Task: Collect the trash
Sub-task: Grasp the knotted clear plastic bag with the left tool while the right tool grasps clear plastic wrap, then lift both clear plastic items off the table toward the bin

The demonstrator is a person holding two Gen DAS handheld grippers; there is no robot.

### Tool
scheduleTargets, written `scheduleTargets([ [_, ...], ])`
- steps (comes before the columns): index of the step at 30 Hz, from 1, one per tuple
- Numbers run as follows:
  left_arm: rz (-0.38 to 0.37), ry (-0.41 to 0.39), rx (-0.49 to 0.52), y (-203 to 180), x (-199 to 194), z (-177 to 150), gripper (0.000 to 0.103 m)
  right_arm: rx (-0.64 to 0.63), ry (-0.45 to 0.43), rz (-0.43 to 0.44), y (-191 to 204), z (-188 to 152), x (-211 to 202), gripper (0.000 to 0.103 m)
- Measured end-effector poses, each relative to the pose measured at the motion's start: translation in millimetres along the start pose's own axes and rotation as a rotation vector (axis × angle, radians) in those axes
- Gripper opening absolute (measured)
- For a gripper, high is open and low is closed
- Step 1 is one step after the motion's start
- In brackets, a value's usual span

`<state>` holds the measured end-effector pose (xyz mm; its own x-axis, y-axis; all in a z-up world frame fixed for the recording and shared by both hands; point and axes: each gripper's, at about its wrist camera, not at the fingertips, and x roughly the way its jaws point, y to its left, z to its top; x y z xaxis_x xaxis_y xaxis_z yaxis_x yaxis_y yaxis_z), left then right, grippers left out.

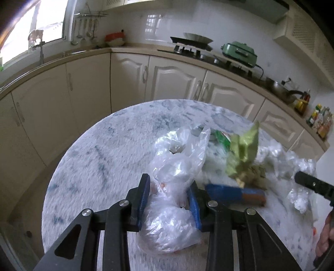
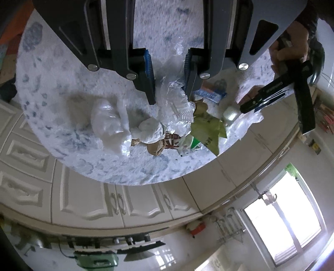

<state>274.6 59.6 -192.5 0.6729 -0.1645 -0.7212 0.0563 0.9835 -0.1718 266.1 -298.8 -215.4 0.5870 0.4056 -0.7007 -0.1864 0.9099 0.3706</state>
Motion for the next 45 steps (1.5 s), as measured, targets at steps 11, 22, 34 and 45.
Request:
scheduleTargets([
  [11,0.030,0.089,0.068,-11.9,28.0,0.8,0.034,0.019,-0.012,-0.018,-3.7,-14.8,-22.1,0.024],
  [22,-0.028,0.077,-0.006,10.3,-3.2,-20.3,0.025,0.040,-0.022,-0.026,-14.4,-19.1,-33.5,0.024],
  [34,0.043,0.085,0.090,-4.5,-39.7,-44.3,0.067,0.039,-0.017,-0.018,-11.5,-27.1,-37.2,0.024],
  [45,0.031,0.063,-0.002,30.0,-47.0,-36.2,0.026,0.043,-0.014,-0.024,-15.5,-28.0,-38.7,0.024],
])
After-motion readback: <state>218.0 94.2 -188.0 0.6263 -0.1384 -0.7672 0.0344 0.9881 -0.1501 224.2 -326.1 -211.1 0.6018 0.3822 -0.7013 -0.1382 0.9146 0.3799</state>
